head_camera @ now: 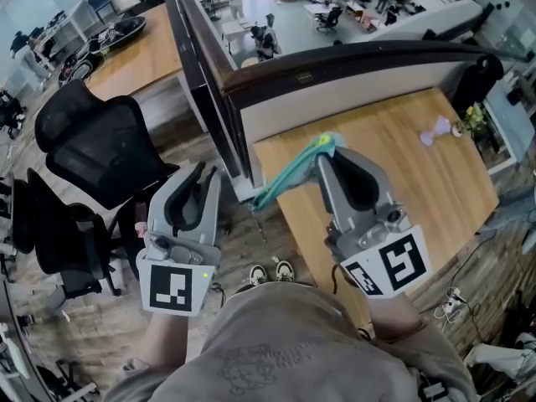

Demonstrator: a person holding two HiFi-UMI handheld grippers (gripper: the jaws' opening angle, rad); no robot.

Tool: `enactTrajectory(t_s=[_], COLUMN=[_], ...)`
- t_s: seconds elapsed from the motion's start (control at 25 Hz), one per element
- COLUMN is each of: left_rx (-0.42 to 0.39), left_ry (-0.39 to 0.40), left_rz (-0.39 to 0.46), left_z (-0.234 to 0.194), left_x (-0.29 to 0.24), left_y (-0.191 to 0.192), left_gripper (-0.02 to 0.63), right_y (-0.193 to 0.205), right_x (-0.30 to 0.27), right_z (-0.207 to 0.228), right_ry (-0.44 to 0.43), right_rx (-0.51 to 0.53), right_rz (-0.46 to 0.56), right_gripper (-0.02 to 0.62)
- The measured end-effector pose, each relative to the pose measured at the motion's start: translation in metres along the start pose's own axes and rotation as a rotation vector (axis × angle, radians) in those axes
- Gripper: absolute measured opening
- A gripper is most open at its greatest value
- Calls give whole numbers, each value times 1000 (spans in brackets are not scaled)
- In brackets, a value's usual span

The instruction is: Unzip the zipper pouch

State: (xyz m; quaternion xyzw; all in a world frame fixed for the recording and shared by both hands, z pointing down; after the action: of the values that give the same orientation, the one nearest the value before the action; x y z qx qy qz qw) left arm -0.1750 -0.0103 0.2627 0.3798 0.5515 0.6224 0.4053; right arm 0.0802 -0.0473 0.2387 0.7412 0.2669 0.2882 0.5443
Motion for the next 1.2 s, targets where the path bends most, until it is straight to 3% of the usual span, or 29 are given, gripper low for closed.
enactTrajectory(t_s=[0.2, 0.6, 1.2], left_rx=[-18, 30, 36], left_ry=[-57, -140, -150], left_rz=[-10, -105, -117], left_z=[0, 0, -3], left_x=[9, 22, 21], left_y=[10, 41, 43], left_gripper=[35, 17, 0], right_y=[14, 50, 52], right_x=[-3, -8, -10], right_z=[-14, -31, -31], right_ry=[-15, -54, -48], right_rx=[-6, -44, -17], right_rz=[-24, -117, -129], right_gripper=[25, 23, 24])
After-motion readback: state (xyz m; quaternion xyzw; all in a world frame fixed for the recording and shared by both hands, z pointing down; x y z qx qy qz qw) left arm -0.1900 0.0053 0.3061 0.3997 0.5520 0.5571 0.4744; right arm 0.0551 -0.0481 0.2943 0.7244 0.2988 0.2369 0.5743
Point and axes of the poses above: the fingertips, and each gripper's own axes: x backward along the fingers, z to its right, y out of its underside, the point moved 10 cm from there along x, backward along the fingers, and after that the axes turned 10 degrees about x, right-handed, at the moved point
